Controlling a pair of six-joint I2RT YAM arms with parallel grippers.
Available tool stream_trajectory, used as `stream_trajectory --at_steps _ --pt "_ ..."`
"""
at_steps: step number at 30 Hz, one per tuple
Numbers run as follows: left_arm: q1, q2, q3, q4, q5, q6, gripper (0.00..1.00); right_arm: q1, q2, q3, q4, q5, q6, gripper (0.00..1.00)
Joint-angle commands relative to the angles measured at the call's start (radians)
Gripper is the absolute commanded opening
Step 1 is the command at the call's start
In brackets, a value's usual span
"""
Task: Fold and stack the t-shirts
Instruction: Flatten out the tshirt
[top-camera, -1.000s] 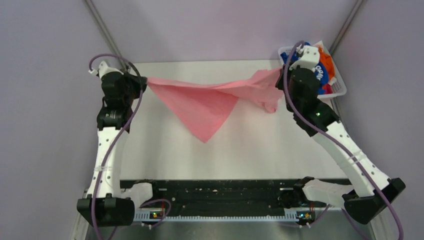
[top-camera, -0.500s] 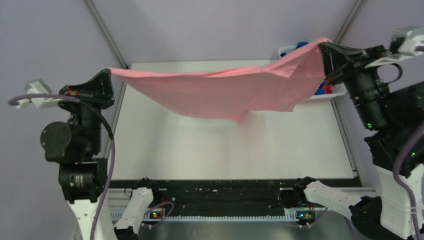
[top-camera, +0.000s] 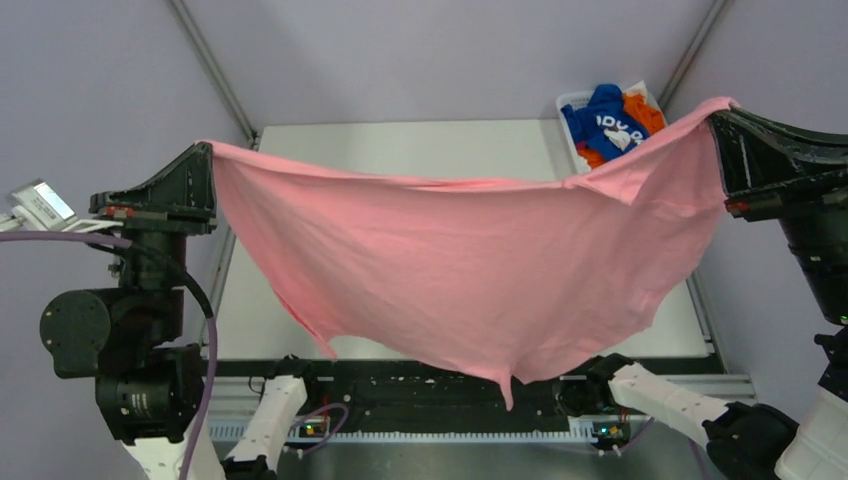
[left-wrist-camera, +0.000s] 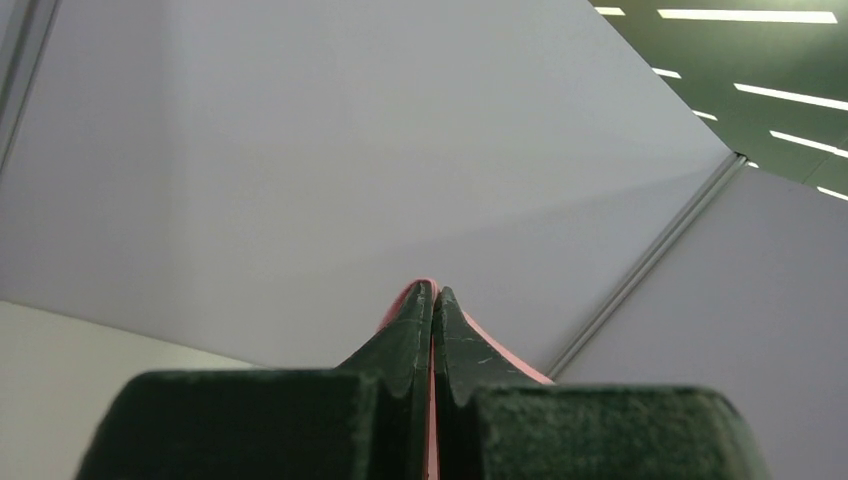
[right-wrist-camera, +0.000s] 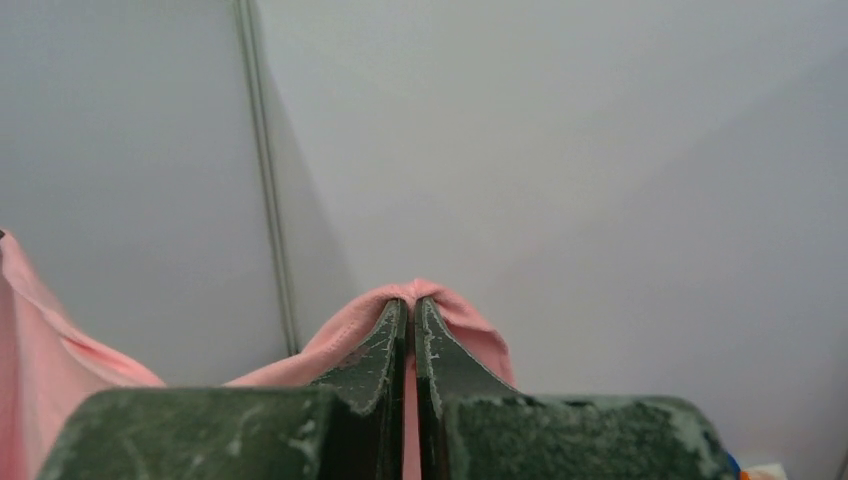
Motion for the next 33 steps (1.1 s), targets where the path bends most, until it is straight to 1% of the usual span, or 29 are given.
stream_trajectory --at_steps 1,4,7,8,11,14,17,20,23,25,27,30,31,32,33 --pt "0.002 0.019 -0.064 0.036 0.021 0.008 0.0 -0.004 0.059 -0.07 0.037 0.118 -0.063 0.0" --pt "0.002 0.06 -0.15 0.052 -0.006 0.012 0.0 -0.003 0.079 -0.183 0.12 0.231 -0.094 0.0" --pt "0.001 0.117 -0.277 0.085 -0.054 0.019 0.0 -0.004 0.092 -0.352 0.255 0.37 -0.134 0.0" --pt "0.001 0.144 -0.315 0.094 -0.096 0.019 0.0 -0.004 0.101 -0.405 0.298 0.404 -0.145 0.0" --pt "0.0 0.248 -0.436 0.143 -0.167 0.019 0.0 -0.004 0.153 -0.554 0.413 0.481 -0.175 0.0" --pt "-0.001 0.404 -0.475 0.19 -0.212 0.012 0.0 -0.01 0.24 -0.676 0.535 0.504 -0.193 0.0" --pt "0.0 0.61 -0.437 0.222 -0.218 0.006 0.0 -0.037 0.369 -0.772 0.674 0.494 -0.146 0.0" --pt "0.0 0.847 -0.343 0.225 -0.222 0.005 0.0 -0.086 0.518 -0.808 0.755 0.412 -0.072 0.0" --pt "0.0 1.051 -0.219 0.196 -0.225 0.003 0.0 -0.148 0.676 -0.769 0.785 0.259 0.017 0.0" --pt "0.0 1.168 -0.132 0.181 -0.218 0.007 0.0 -0.18 0.774 -0.735 0.816 0.219 0.061 0.0" --pt "0.0 1.27 -0.044 0.174 -0.218 0.012 0.0 -0.208 0.875 -0.677 0.824 0.166 0.087 0.0" --pt "0.002 1.416 0.114 0.137 -0.201 0.031 0.0 -0.263 1.033 -0.545 0.821 0.015 0.141 0.01" --pt "0.001 1.458 0.171 0.124 -0.202 0.036 0.13 -0.28 1.094 -0.489 0.83 -0.019 0.169 0.06" --pt "0.002 1.496 0.234 0.114 -0.207 0.042 0.33 -0.299 1.152 -0.429 0.833 -0.037 0.203 0.09" --pt "0.001 1.531 0.316 0.105 -0.215 0.047 0.64 -0.318 1.22 -0.346 0.824 -0.05 0.236 0.11"
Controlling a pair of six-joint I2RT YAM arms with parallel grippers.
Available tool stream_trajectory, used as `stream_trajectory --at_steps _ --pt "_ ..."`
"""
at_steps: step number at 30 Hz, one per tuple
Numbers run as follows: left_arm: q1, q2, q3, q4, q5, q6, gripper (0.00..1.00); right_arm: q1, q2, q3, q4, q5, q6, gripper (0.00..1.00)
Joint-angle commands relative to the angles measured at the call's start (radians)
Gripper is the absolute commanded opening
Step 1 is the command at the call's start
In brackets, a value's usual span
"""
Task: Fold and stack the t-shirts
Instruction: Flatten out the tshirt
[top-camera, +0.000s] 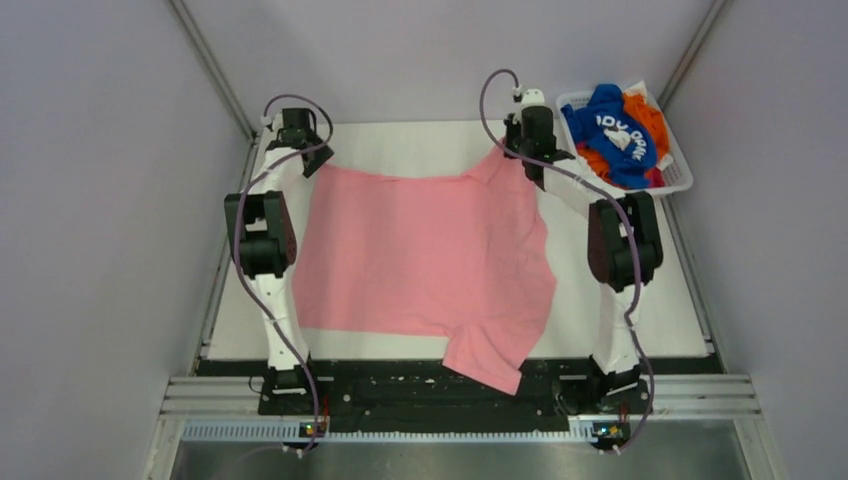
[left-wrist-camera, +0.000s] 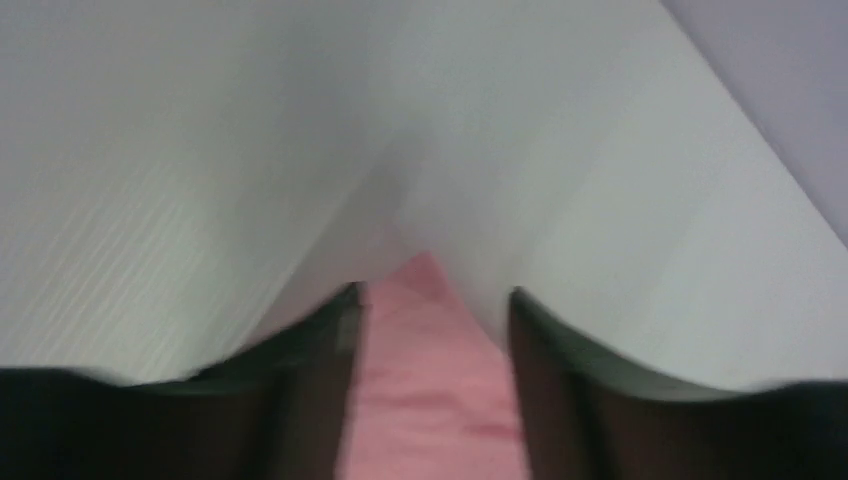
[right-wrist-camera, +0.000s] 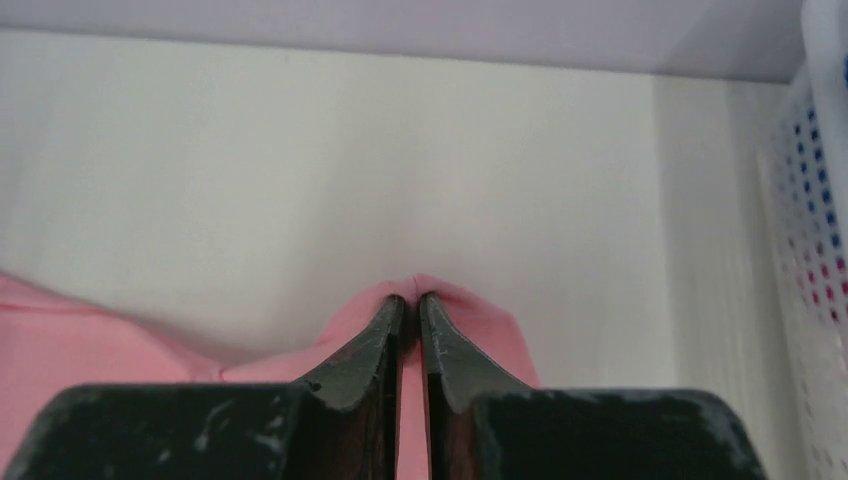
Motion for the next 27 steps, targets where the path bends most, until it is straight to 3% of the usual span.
stream_trajectory --at_steps 1,4,6,7,12,16,20,27 --pt "0.003 0.121 0.303 -0.026 -0.022 0.033 0.93 -0.09 0.247 0.333 0.073 -0.165 0.189 0.16" --pt "0.003 0.172 0.455 -0.075 -0.011 0.045 0.99 -0.138 0.404 0.652 -0.13 -0.269 0.286 0.62" --pt "0.003 0.149 0.457 -0.086 0.008 0.052 0.99 -0.139 0.409 0.735 -0.247 -0.286 0.251 0.94" --pt "0.003 0.124 0.429 -0.091 0.013 0.054 0.99 -0.134 0.372 0.69 -0.253 -0.276 0.236 0.98" --pt "-0.007 -0.097 0.13 -0.027 0.079 0.03 0.99 -0.104 0.106 0.287 -0.12 -0.263 0.221 0.99" --pt "-0.045 -0.269 -0.126 0.011 0.096 0.018 0.99 -0.078 -0.021 0.067 -0.098 -0.271 0.267 0.99" --pt "-0.117 -0.404 -0.402 0.108 0.125 0.01 0.99 -0.029 -0.053 -0.059 -0.065 -0.287 0.329 0.99" --pt "-0.147 -0.497 -0.619 0.169 0.161 -0.013 0.99 0.041 0.017 -0.117 0.032 -0.323 0.434 0.99"
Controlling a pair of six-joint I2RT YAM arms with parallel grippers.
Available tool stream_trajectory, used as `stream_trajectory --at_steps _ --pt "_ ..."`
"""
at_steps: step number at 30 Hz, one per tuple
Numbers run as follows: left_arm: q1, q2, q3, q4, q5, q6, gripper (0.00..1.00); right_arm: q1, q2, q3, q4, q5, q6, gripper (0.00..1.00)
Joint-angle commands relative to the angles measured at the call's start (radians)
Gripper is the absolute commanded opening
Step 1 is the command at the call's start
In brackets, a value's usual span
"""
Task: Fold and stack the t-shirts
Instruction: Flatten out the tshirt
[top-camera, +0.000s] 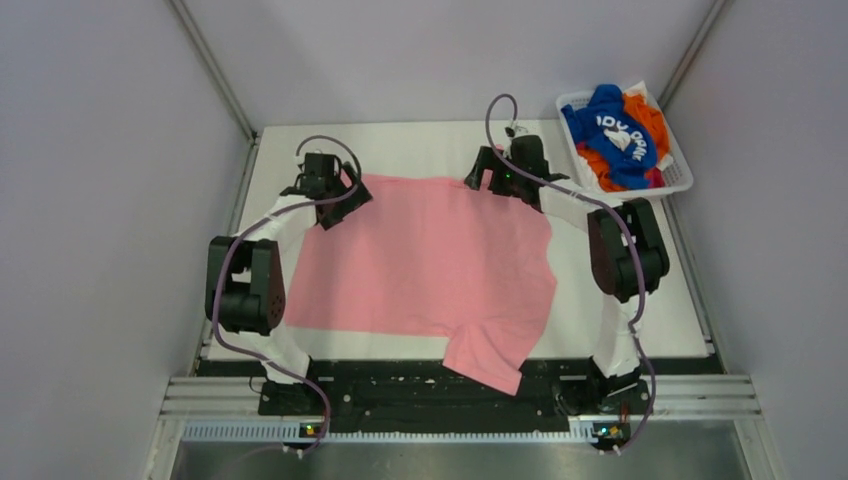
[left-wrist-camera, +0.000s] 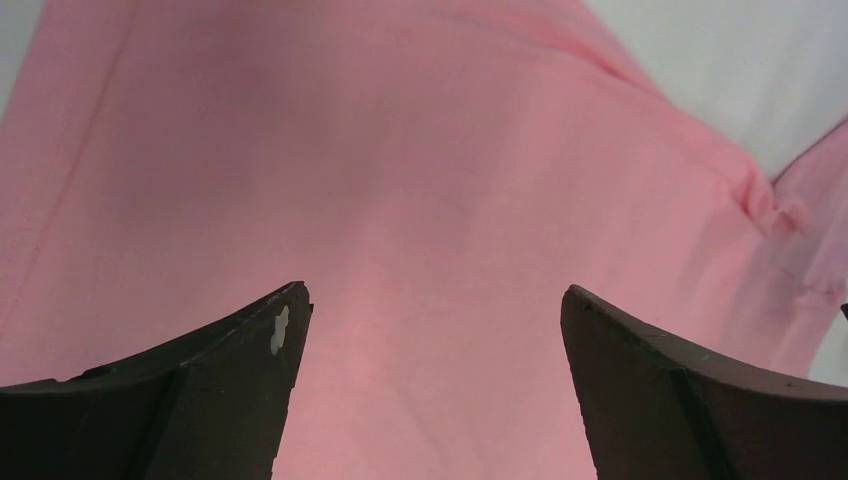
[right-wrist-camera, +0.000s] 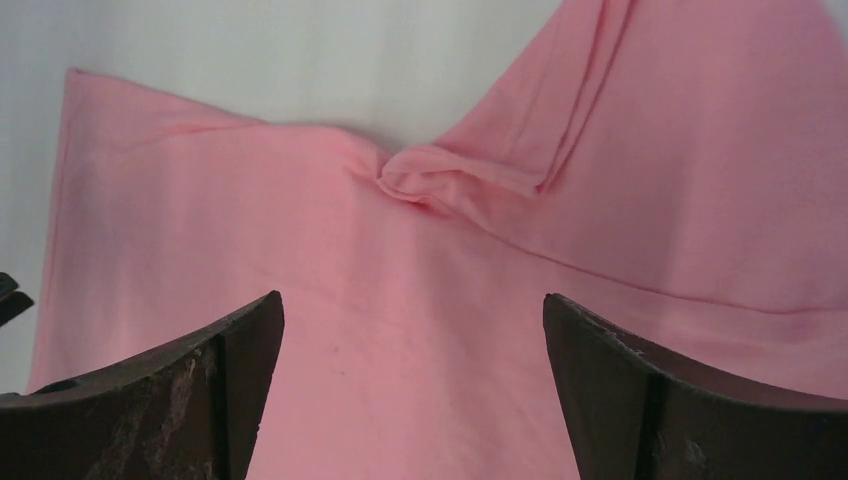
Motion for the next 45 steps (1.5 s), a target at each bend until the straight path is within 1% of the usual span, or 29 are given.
stream_trajectory --at_steps 1,13,15,19,23,27,32,36,39,42,45 --pt "0.015 -0.056 -0.082 0.099 0.021 -0.016 0.99 0.03 0.054 0.022 0.103 -0.045 0.085 0.99" --pt "0.015 -0.008 -0.127 0.095 0.002 0.0 0.99 0.059 0.238 0.102 0.242 -0.016 0.131 0.99" --pt "0.015 0.0 -0.128 0.091 -0.028 0.008 0.99 0.061 0.263 0.124 0.268 -0.008 0.139 0.99" --pt "0.015 0.005 -0.143 0.045 -0.066 0.017 0.99 0.066 0.306 0.209 0.251 -0.02 0.131 0.99" --pt "0.015 -0.004 -0.177 0.022 -0.119 0.016 0.99 0.073 0.337 0.282 0.24 0.004 0.103 0.99" --pt "0.015 -0.001 -0.184 0.009 -0.126 0.015 0.99 0.074 0.397 0.39 0.189 0.029 0.084 0.99" --pt "0.015 -0.003 -0.178 0.006 -0.129 0.015 0.99 0.074 0.512 0.528 0.134 0.01 0.09 0.99" --pt "0.015 -0.008 -0.172 0.001 -0.134 0.017 0.99 0.078 0.547 0.557 0.16 -0.007 0.116 0.99" --pt "0.015 -0.009 -0.171 0.0 -0.136 0.016 0.99 0.087 0.567 0.581 0.183 -0.007 0.095 0.99" --pt "0.015 -0.01 -0.173 0.0 -0.13 0.016 0.99 0.087 0.621 0.686 0.165 -0.014 0.07 0.99" --pt "0.015 -0.014 -0.173 0.0 -0.132 0.016 0.99 0.087 0.702 0.826 0.179 -0.086 0.045 0.99"
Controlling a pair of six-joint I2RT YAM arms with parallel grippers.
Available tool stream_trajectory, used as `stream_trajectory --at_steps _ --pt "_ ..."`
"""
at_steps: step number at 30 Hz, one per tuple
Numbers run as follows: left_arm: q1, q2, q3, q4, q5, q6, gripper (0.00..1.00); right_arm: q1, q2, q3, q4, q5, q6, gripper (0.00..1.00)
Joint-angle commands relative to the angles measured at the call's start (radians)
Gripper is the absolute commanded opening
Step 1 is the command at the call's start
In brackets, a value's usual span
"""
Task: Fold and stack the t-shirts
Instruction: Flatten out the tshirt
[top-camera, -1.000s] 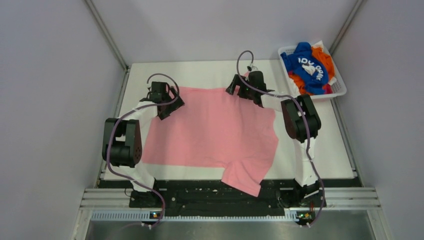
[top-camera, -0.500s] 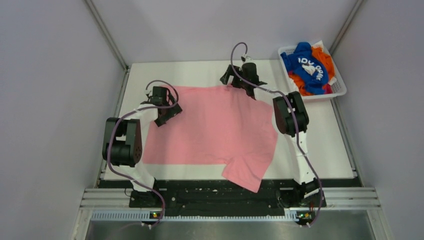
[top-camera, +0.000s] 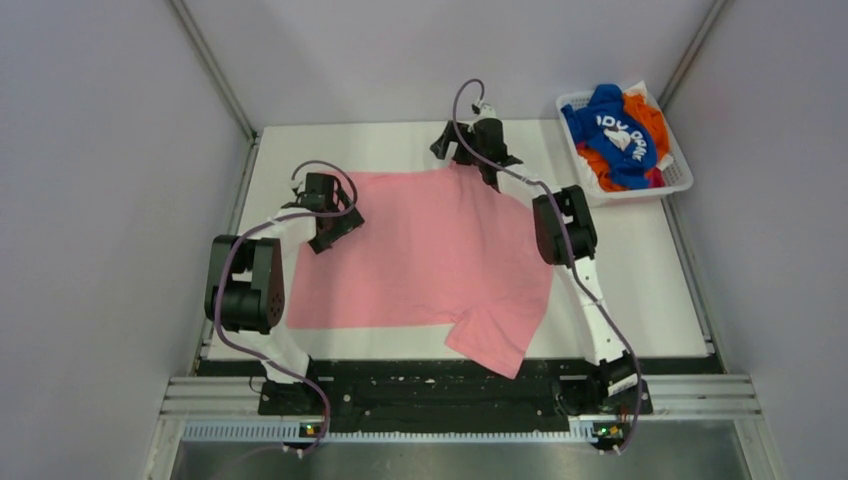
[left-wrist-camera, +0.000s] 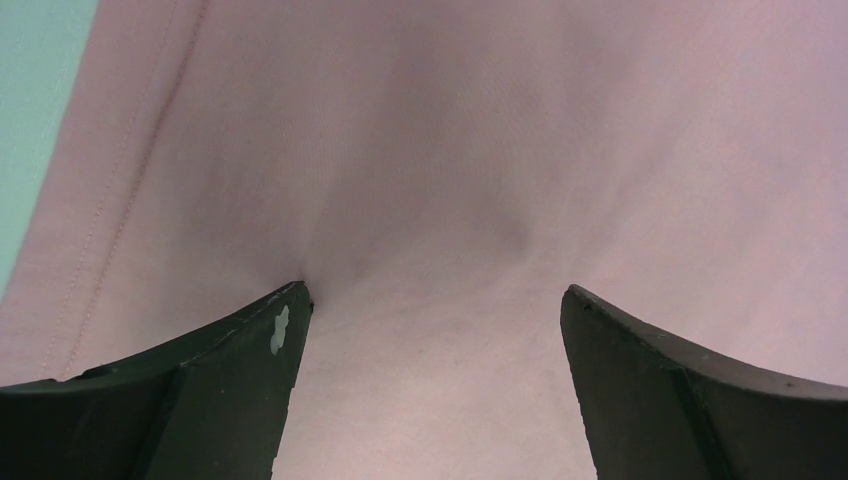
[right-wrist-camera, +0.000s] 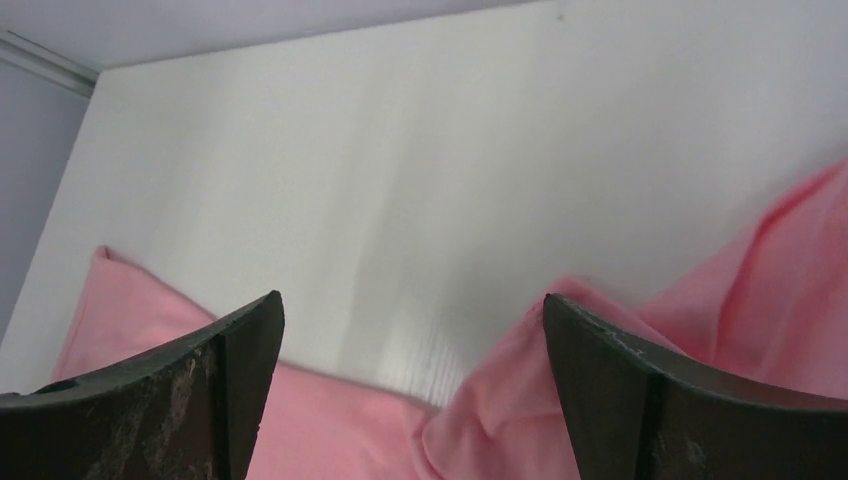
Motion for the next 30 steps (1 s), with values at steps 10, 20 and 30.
stream_trajectory --at_steps 10,20,30 --pt "0.001 -0.026 0.004 -0.003 -0.023 0.013 0.99 0.022 0.022 0.252 -0.051 -0.061 -0.256 0.99" --pt "0.001 -0.048 -0.015 0.009 -0.005 0.012 0.99 0.016 -0.27 -0.151 0.003 -0.015 -0.346 0.99" --pt "0.001 -0.081 0.017 -0.017 -0.01 -0.006 0.99 0.017 -0.633 -0.69 -0.036 0.214 -0.222 0.99"
